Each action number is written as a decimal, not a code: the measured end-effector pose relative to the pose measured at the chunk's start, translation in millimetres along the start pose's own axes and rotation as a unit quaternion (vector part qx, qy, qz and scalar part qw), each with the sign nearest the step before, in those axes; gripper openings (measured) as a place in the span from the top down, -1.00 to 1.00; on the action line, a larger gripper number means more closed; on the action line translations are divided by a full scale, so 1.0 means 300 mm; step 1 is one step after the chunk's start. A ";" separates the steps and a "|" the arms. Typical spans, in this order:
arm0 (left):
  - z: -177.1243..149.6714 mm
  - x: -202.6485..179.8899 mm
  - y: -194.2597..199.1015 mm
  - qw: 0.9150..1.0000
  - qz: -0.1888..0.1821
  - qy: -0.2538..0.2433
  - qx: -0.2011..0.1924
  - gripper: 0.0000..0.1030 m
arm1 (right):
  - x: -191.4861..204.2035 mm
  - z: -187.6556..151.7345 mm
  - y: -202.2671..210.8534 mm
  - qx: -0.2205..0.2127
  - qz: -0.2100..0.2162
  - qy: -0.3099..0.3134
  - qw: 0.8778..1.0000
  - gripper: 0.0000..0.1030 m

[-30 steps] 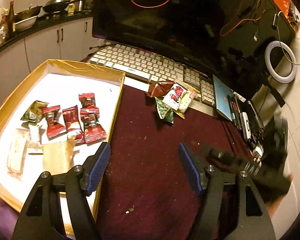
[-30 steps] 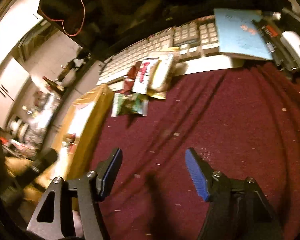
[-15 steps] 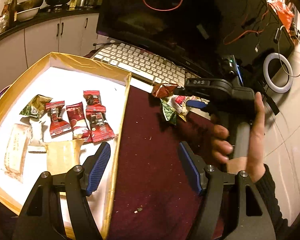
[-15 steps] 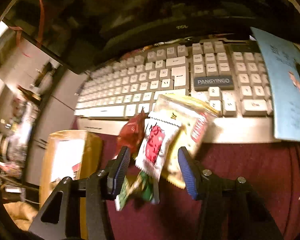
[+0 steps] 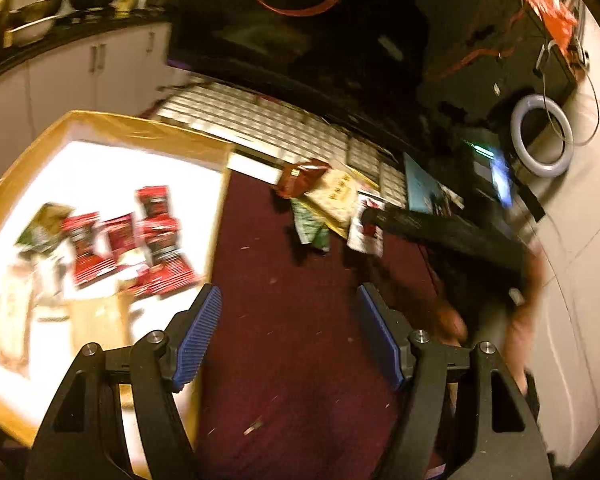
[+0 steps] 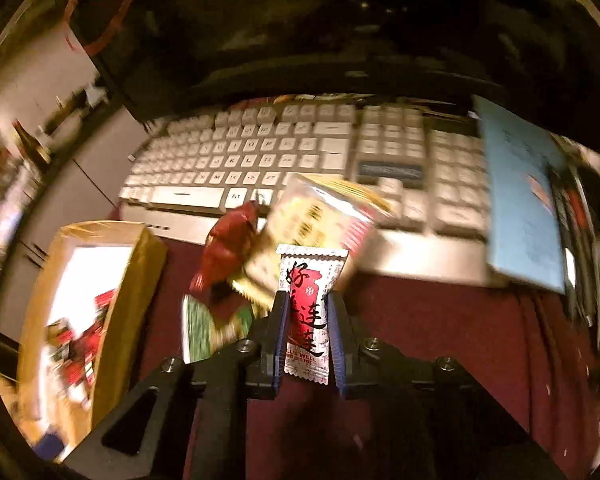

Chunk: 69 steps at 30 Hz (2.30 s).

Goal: Organize snacks

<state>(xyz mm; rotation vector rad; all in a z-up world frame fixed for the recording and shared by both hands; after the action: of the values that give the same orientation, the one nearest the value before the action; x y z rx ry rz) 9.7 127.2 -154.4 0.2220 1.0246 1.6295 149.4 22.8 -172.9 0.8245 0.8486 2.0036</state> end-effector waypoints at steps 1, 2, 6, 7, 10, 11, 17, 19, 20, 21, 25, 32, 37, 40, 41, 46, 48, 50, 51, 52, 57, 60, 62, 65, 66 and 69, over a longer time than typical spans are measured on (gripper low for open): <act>0.018 -0.019 -0.037 1.000 -0.002 -0.004 0.013 -0.35 | -0.023 -0.023 0.035 -0.010 0.009 -0.010 1.000 0.63; 0.040 -0.037 -0.081 1.000 -0.005 -0.006 0.027 -0.35 | -0.049 -0.050 0.068 -0.017 0.022 -0.022 0.999 0.63; 0.117 -0.085 -0.268 0.997 0.008 0.006 0.081 -0.35 | -0.122 -0.182 0.132 -0.029 0.081 -0.060 0.994 0.63; 0.131 -0.095 -0.313 0.996 0.008 0.013 0.092 -0.35 | -0.134 -0.210 0.139 -0.035 0.081 -0.064 0.994 0.63; 0.161 -0.110 -0.404 0.994 0.026 0.006 0.104 -0.34 | -0.150 -0.260 0.150 -0.043 0.090 -0.065 0.993 0.63; 0.174 -0.107 -0.436 0.994 0.036 0.006 0.103 -0.34 | -0.151 -0.268 0.150 -0.044 0.095 -0.065 0.992 0.63; 0.183 -0.105 -0.500 0.994 0.070 -0.002 0.085 0.43 | -0.180 -0.297 0.145 -0.056 0.113 -0.057 0.990 0.63; 0.166 -0.084 -0.481 0.995 0.058 0.012 0.086 0.49 | -0.187 -0.306 0.132 -0.046 0.129 -0.069 0.988 0.63; 0.149 -0.078 -0.466 0.995 0.053 0.020 0.086 0.49 | -0.184 -0.309 0.121 -0.036 0.133 -0.069 0.988 0.63; 0.130 -0.072 -0.446 0.995 0.047 0.027 0.087 0.50 | -0.180 -0.312 0.107 -0.025 0.135 -0.068 0.988 0.63; 0.073 -0.054 -0.330 0.996 0.021 0.049 0.075 0.50 | -0.173 -0.313 0.104 -0.023 0.140 -0.066 0.988 0.63; 0.009 -0.059 -0.066 0.998 0.002 0.051 0.037 0.50 | -0.139 -0.320 0.125 -0.039 0.129 -0.039 0.990 0.63; -0.009 -0.033 0.030 0.998 0.030 0.056 0.006 0.50 | -0.129 -0.320 0.155 -0.054 0.128 -0.034 0.990 0.63; -0.033 0.006 0.075 0.997 0.050 0.066 -0.003 0.50 | -0.117 -0.323 0.175 -0.059 0.137 -0.031 0.988 0.63; -0.033 0.016 0.091 0.996 0.053 0.068 -0.006 0.50 | -0.106 -0.323 0.179 -0.059 0.139 -0.028 0.988 0.63; -0.030 0.100 0.177 0.993 0.060 0.094 -0.021 0.50 | -0.046 -0.329 0.198 -0.059 0.150 -0.007 0.987 0.80; -0.029 0.128 0.192 0.992 0.068 0.101 -0.026 0.50 | -0.026 -0.332 0.215 -0.068 0.149 0.005 0.987 0.85; -0.037 0.151 0.188 0.991 0.067 0.112 -0.022 0.50 | -0.015 -0.334 0.216 -0.071 0.136 0.014 0.988 0.85; -0.045 0.159 0.187 0.991 0.067 0.114 -0.017 0.50 | -0.016 -0.336 0.214 -0.069 0.138 0.013 0.988 0.84; -0.055 0.164 0.180 0.991 0.068 0.117 -0.011 0.50 | -0.021 -0.336 0.210 -0.067 0.140 0.010 0.988 0.82; -0.066 0.135 0.166 0.992 0.065 0.105 -0.004 0.50 | -0.087 -0.324 0.157 -0.049 0.098 -0.029 0.994 -0.02; -0.064 0.111 0.149 0.993 0.058 0.098 0.000 0.50 | -0.099 -0.324 0.109 -0.021 0.075 -0.036 0.996 -0.10; -0.068 0.099 0.140 0.994 0.057 0.095 0.003 0.50 | -0.070 -0.326 0.093 -0.024 0.047 -0.007 0.999 -0.09; -0.077 0.086 0.122 0.994 0.055 0.093 0.012 0.50 | -0.014 -0.344 0.076 -0.018 0.011 0.046 0.999 0.24; -0.078 0.083 0.119 0.994 0.053 0.093 0.013 0.50 | 0.006 -0.354 0.074 -0.018 -0.004 0.070 0.997 0.42; -0.082 0.077 0.118 0.994 0.052 0.092 0.014 0.50 | 0.041 -0.373 0.075 -0.018 -0.032 0.106 0.994 0.76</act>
<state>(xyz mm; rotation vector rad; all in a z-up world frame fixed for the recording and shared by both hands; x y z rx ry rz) -38.4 135.7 -152.5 0.1472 1.1930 1.7551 47.2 -7.5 -215.2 0.5632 0.9428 2.0682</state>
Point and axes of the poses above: each gripper's, at about its wrist camera, not at the fingertips, and y roughly against the way its jaws point, x to its left, z to its top, the point moved 4 cm from there along -y, roughly the way its jaws point, and after that the axes turned 2 degrees about x, right-handed, at the moved point
